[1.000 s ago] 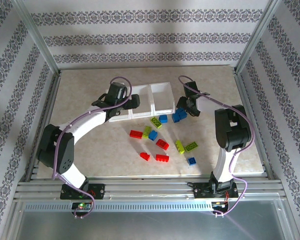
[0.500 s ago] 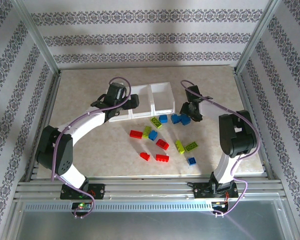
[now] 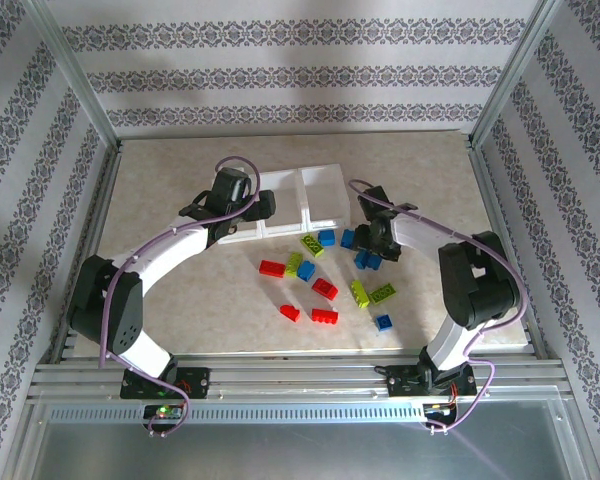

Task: Sort the legos into containers by color
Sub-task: Touch the lego at the center of the table.

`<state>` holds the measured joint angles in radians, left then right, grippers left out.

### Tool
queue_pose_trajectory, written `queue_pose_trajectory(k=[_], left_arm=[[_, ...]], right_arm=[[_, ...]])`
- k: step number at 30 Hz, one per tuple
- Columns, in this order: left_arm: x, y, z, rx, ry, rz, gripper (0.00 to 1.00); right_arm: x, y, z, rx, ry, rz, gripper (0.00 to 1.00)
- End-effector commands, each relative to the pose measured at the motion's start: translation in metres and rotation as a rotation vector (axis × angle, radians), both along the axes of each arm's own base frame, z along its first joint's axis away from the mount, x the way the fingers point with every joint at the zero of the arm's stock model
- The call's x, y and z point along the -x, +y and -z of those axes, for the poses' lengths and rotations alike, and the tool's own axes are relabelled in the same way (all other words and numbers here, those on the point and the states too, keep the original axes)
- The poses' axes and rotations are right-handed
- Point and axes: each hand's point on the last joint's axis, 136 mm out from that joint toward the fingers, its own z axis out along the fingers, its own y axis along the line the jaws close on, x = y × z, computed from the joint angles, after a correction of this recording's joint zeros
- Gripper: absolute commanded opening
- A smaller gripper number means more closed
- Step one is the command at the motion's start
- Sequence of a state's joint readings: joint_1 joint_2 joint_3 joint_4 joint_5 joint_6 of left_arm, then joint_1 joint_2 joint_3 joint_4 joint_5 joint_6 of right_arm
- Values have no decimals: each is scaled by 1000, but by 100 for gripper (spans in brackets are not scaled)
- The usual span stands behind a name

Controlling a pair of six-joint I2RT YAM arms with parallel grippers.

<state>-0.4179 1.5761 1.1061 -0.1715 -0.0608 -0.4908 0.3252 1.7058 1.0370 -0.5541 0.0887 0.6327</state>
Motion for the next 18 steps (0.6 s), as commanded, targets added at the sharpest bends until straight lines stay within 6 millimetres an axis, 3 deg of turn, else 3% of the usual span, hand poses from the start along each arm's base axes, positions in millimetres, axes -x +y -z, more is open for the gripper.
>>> queue_pose_trajectory(k=[1,6,11,18], left_arm=[[0,0,-9,0,-32,4,100],[0,-1,-8,9,-27,5,100],[-1,-1,-7,13,-25,4,100],[-1,1,-6,15,-20,2,100]], right_arm=[[11,-12,-4,44,18,17,74],[13,-19,-15,166,32,-22,78],[7,-9,-35,196,-7,-68,80],[11,15,-38,142,-14,-77,69]])
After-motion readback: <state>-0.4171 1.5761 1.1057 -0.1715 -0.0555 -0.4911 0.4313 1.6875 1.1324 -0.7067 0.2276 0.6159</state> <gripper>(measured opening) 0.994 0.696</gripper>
